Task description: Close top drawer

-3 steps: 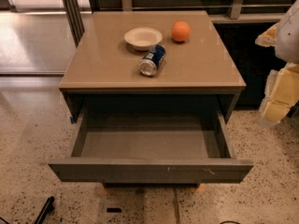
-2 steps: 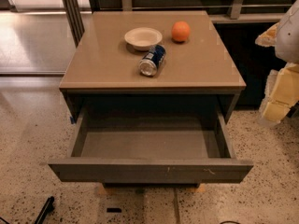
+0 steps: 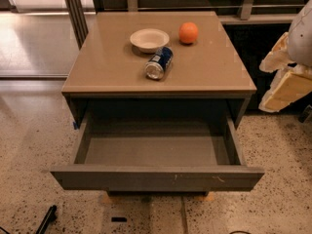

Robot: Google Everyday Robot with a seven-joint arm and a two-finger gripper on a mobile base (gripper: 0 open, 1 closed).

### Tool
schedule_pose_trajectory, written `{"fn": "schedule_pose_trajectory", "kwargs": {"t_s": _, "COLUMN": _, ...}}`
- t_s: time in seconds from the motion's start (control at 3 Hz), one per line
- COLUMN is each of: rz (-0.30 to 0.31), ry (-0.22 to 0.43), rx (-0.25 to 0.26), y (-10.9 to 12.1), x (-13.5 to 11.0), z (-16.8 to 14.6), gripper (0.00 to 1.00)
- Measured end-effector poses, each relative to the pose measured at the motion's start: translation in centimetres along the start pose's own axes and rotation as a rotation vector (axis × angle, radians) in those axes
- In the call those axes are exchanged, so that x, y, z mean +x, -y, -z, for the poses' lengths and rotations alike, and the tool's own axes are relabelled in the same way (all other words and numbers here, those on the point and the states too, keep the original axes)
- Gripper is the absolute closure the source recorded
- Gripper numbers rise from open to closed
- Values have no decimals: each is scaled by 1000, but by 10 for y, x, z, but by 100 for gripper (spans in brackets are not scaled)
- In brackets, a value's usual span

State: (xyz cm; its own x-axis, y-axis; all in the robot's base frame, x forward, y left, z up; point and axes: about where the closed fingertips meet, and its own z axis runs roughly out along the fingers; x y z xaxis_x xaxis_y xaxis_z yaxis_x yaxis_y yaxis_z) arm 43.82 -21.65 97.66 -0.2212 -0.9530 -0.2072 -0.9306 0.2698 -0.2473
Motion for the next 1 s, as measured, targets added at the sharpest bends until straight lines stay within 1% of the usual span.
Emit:
{"fn": "schedule_pose_trajectory", "kwargs": {"t_s": 0.67, "rz": 0, "ry": 0, "rx": 0, "y": 0, "x": 0, "z": 0, "gripper": 89}}
{"fn": "schedule_pose_trajectory", "kwargs": {"t_s": 1.0, "rz": 0, "ry": 0, "rx": 0, "y": 0, "x": 0, "z": 0, "gripper": 100}}
